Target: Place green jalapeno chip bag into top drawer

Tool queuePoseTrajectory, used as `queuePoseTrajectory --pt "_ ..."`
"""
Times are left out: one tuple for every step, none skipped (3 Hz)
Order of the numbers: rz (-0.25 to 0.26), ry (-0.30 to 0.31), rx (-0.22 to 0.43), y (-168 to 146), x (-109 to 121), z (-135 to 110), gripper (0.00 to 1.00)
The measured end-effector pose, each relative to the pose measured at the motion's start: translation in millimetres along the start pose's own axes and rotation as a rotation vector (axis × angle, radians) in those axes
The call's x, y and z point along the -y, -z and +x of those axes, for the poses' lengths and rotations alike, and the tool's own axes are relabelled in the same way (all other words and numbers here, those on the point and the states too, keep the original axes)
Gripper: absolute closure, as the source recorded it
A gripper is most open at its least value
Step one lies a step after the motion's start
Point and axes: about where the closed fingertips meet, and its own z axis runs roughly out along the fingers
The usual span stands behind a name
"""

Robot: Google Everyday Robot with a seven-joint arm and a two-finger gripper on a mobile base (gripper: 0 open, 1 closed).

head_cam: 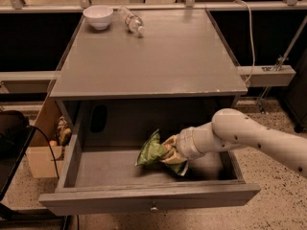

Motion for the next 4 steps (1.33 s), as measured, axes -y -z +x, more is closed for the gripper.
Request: queuePoseTrajectory --pt "-0.008 -0.002 -0.016 -7.7 0.3 10.4 0.97" --pt "-0.008 -0.002 -0.016 -7.8 0.3 10.4 0.73" --pt "-0.008 -0.002 -0.016 -7.8 0.3 10.4 0.51" --pt "-0.008 -0.002 -0.016 -7.8 0.3 10.4 0.26"
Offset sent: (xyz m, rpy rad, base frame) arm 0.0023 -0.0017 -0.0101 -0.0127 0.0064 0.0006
